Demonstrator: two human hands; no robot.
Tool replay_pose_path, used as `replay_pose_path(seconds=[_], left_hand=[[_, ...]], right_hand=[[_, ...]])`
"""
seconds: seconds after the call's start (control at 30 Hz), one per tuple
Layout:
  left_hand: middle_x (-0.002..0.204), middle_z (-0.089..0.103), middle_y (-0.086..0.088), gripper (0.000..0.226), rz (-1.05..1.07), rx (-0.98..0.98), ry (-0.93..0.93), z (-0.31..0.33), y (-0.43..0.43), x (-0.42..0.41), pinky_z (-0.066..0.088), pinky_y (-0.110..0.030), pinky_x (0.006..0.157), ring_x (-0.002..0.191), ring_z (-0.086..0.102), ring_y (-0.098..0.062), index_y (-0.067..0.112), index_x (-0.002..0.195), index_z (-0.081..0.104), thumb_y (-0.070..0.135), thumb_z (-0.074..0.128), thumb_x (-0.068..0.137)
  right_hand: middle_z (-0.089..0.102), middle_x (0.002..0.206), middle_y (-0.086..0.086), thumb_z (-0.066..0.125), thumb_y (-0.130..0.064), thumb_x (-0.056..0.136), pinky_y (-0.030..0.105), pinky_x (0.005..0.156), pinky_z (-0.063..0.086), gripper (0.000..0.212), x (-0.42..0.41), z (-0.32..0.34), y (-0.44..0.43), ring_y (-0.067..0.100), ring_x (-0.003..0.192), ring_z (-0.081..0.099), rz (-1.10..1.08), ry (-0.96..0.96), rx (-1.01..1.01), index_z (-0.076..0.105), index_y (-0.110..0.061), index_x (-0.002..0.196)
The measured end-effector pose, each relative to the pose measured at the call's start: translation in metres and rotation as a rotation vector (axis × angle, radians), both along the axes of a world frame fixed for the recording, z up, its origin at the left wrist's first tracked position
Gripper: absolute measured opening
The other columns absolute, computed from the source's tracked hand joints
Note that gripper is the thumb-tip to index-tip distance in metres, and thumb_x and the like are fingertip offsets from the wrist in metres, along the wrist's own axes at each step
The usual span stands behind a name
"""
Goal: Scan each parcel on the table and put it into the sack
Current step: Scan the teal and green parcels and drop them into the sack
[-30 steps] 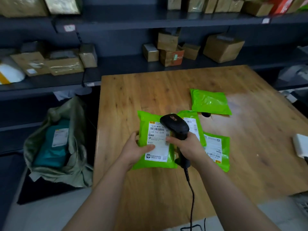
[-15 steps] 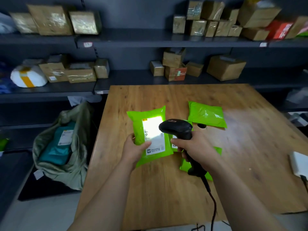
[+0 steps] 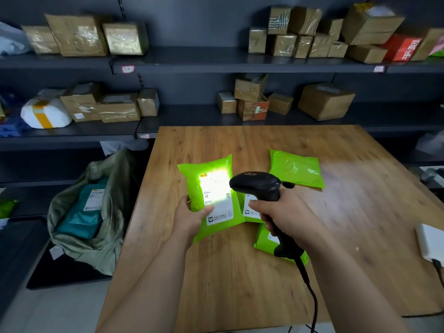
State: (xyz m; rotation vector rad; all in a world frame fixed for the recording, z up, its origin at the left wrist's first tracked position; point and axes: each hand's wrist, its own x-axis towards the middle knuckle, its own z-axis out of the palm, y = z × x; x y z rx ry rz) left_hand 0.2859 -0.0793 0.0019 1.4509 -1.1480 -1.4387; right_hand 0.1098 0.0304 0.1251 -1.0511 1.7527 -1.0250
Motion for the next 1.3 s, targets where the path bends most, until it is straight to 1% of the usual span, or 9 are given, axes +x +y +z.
replay_pose_path(seconds=[0.13, 0.3, 0.47, 0.77, 0.93, 1.03, 1.13, 1.2, 1.3], left_hand=[[0.115, 0.065, -0.007, 0.064, 0.003, -0.011, -0.022, -0.003, 0.002, 0.003, 0.059, -0.040, 0.075, 0.091, 0.069, -0.022, 0.010, 0.129, 0.048, 0.008, 0.081, 0.075], [0.115, 0.065, -0.007, 0.062, 0.002, -0.013, -0.020, -0.005, 0.002, 0.003, 0.058, -0.046, 0.082, 0.094, 0.068, -0.025, 0.010, 0.129, 0.049, 0.008, 0.080, 0.075], [0.112, 0.068, -0.007, 0.059, 0.018, -0.013, 0.017, -0.005, 0.000, 0.003, 0.057, -0.045, 0.084, 0.094, 0.069, -0.024, 0.009, 0.126, 0.052, 0.007, 0.081, 0.075], [0.112, 0.069, -0.004, 0.058, 0.033, -0.013, 0.049, 0.003, -0.001, 0.021, 0.058, -0.042, 0.081, 0.094, 0.070, -0.022, 0.011, 0.124, 0.053, 0.012, 0.082, 0.073], [0.107, 0.069, -0.005, 0.056, 0.070, -0.057, 0.031, 0.017, -0.003, 0.064, 0.058, -0.027, 0.065, 0.085, 0.071, -0.014, 0.009, 0.123, 0.051, 0.015, 0.081, 0.075], [0.098, 0.068, 0.006, 0.049, 0.118, -0.089, -0.008, 0.027, -0.006, 0.102, 0.053, -0.017, 0.055, 0.075, 0.070, -0.002, 0.014, 0.118, 0.052, 0.023, 0.079, 0.078], [0.102, 0.069, 0.003, 0.045, 0.168, -0.104, -0.059, 0.036, -0.009, 0.148, 0.057, -0.025, 0.066, 0.085, 0.069, -0.009, 0.016, 0.116, 0.055, 0.033, 0.076, 0.080], [0.105, 0.070, 0.001, 0.046, 0.188, -0.104, -0.065, 0.040, -0.013, 0.183, 0.058, -0.036, 0.078, 0.090, 0.070, -0.015, 0.015, 0.117, 0.058, 0.035, 0.075, 0.080], [0.105, 0.072, -0.002, 0.042, 0.185, -0.101, -0.067, 0.044, -0.021, 0.242, 0.058, -0.039, 0.080, 0.091, 0.071, -0.018, 0.014, 0.116, 0.062, 0.036, 0.073, 0.082]], right_hand=[[0.049, 0.044, -0.002, 0.070, -0.019, 0.083, 0.031, 0.048, 0.038, 0.031, 0.001, -0.002, 0.001, 0.017, 0.038, 0.043, 0.018, 0.011, 0.030, 0.051, -0.012, 0.059], [0.047, 0.043, -0.001, 0.071, -0.019, 0.083, 0.029, 0.046, 0.038, 0.034, -0.001, 0.000, 0.003, 0.018, 0.038, 0.042, 0.026, -0.003, 0.048, 0.050, -0.012, 0.057], [0.046, 0.040, 0.001, 0.070, -0.019, 0.082, 0.025, 0.042, 0.037, 0.036, -0.001, 0.003, 0.004, 0.018, 0.035, 0.040, 0.032, 0.028, 0.068, 0.049, -0.010, 0.055], [0.060, 0.055, 0.001, 0.072, -0.017, 0.084, 0.024, 0.044, 0.042, 0.020, 0.011, -0.004, -0.015, 0.014, 0.040, 0.051, 0.029, -0.084, -0.042, 0.060, -0.007, 0.072], [0.062, 0.064, 0.002, 0.075, -0.015, 0.083, 0.024, 0.047, 0.048, 0.013, 0.047, -0.018, -0.041, 0.013, 0.052, 0.057, 0.019, -0.316, -0.074, 0.063, -0.011, 0.079], [0.058, 0.057, -0.009, 0.077, -0.020, 0.081, 0.021, 0.056, 0.047, 0.015, 0.081, -0.029, -0.061, 0.009, 0.056, 0.055, 0.045, -0.301, -0.074, 0.065, -0.018, 0.074], [0.059, 0.053, -0.016, 0.077, -0.017, 0.080, 0.012, 0.049, 0.041, 0.015, 0.126, -0.038, -0.081, -0.001, 0.050, 0.053, 0.121, -0.335, -0.073, 0.065, -0.017, 0.073], [0.063, 0.057, -0.013, 0.078, -0.015, 0.078, 0.016, 0.052, 0.045, 0.014, 0.162, -0.043, -0.095, 0.000, 0.052, 0.057, 0.162, -0.368, -0.037, 0.065, -0.015, 0.074], [0.072, 0.070, -0.004, 0.081, -0.009, 0.075, 0.027, 0.056, 0.052, 0.015, 0.223, -0.047, -0.117, 0.009, 0.061, 0.067, 0.172, -0.414, 0.008, 0.068, -0.009, 0.082]])
